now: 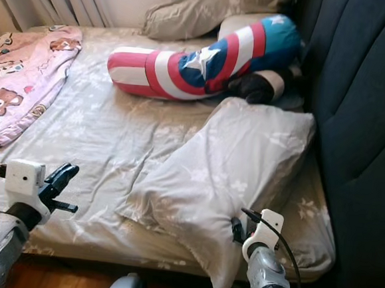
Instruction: Clean up the room
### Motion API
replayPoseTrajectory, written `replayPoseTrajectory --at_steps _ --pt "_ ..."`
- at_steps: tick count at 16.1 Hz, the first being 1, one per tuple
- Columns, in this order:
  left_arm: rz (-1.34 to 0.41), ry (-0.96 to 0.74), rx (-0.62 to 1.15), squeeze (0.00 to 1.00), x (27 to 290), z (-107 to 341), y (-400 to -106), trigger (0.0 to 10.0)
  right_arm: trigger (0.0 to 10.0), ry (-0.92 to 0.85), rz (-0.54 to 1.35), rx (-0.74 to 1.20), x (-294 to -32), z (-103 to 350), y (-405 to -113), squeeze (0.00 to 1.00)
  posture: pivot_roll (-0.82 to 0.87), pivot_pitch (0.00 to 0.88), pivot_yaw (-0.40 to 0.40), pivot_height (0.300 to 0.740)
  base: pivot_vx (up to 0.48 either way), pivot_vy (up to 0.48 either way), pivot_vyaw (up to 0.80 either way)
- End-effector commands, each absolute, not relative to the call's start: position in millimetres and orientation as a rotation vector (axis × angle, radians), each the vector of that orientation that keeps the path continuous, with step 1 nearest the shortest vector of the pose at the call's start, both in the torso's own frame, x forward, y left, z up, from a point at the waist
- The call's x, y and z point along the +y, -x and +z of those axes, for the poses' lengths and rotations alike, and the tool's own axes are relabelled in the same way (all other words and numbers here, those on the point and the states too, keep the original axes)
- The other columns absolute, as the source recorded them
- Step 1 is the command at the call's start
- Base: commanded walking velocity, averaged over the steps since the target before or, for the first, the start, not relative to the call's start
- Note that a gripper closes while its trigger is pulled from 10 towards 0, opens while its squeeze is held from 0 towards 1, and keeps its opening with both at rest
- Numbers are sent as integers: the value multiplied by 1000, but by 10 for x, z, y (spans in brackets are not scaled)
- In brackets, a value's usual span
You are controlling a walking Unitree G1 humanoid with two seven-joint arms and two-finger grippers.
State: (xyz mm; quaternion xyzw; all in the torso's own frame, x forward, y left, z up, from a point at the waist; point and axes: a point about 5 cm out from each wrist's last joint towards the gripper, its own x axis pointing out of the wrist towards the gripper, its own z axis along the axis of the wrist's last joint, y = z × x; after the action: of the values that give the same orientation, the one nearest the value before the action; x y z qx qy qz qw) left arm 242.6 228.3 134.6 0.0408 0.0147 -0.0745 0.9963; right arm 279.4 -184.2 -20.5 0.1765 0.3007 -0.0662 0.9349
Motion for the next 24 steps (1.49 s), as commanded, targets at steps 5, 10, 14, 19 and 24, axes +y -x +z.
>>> replayPoseTrajectory --at_steps 5,10,14,19,24 --pt "-130 -105 44 0 2381 1430 -2354 10000 10000 -434 -9 678 -1535 -327 -2679 0 254 164 125 660 0 0 0" --pt "-127 -97 65 0 2358 1392 -2311 10000 0 -394 3 706 -1554 -370 -2625 0 246 165 121 660 0 0 0" --pt "-130 -105 88 0 2372 1368 -2248 10000 0 -405 8 713 -1528 -385 -2607 0 241 164 114 660 0 0 0" --pt "-126 -102 118 0 2384 1305 -2176 10000 0 -420 13 718 -1418 -391 -2605 0 240 161 115 660 0 0 0" --pt "-124 -96 116 0 2368 1303 -2196 10000 0 -419 16 717 -1384 -387 -2612 0 240 154 109 660 0 0 0"
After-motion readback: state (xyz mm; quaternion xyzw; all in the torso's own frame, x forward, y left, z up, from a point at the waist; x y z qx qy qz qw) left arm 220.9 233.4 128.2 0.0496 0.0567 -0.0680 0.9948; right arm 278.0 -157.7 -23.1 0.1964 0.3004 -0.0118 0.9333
